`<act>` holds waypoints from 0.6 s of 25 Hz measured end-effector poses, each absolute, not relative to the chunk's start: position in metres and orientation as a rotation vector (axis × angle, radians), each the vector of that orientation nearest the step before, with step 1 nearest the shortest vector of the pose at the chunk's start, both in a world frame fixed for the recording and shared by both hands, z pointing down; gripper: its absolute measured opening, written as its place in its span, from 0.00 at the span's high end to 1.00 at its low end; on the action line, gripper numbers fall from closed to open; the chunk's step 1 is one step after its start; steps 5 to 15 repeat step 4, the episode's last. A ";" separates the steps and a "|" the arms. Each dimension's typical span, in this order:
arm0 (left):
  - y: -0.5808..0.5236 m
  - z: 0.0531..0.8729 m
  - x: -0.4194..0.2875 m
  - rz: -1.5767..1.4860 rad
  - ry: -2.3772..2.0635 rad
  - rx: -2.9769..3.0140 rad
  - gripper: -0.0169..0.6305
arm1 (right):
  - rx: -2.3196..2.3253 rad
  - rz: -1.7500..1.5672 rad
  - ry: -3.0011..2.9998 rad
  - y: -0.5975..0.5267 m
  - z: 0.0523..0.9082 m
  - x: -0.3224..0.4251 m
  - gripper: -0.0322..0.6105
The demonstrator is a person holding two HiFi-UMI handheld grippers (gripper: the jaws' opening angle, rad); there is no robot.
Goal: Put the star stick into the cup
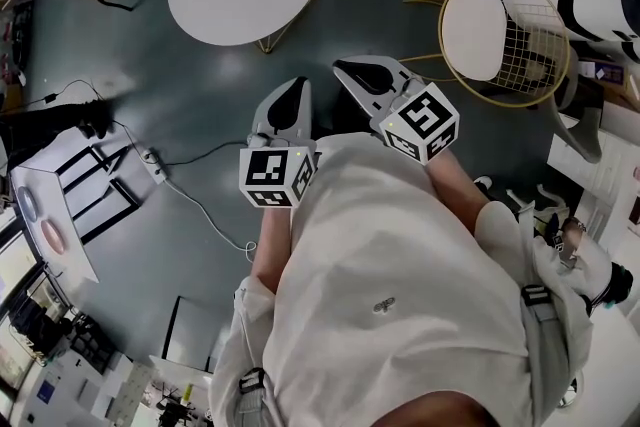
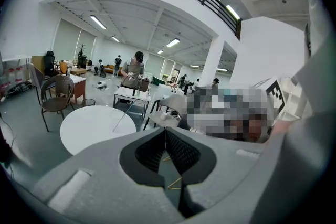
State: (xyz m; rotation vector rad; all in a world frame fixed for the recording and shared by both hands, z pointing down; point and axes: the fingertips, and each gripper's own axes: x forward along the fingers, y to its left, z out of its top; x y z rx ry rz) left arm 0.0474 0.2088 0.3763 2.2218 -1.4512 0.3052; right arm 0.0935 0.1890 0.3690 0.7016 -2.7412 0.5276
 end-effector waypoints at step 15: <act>0.207 0.377 0.050 0.305 -1.448 2.226 0.95 | 0.696 0.523 -2.742 0.188 0.369 0.094 0.94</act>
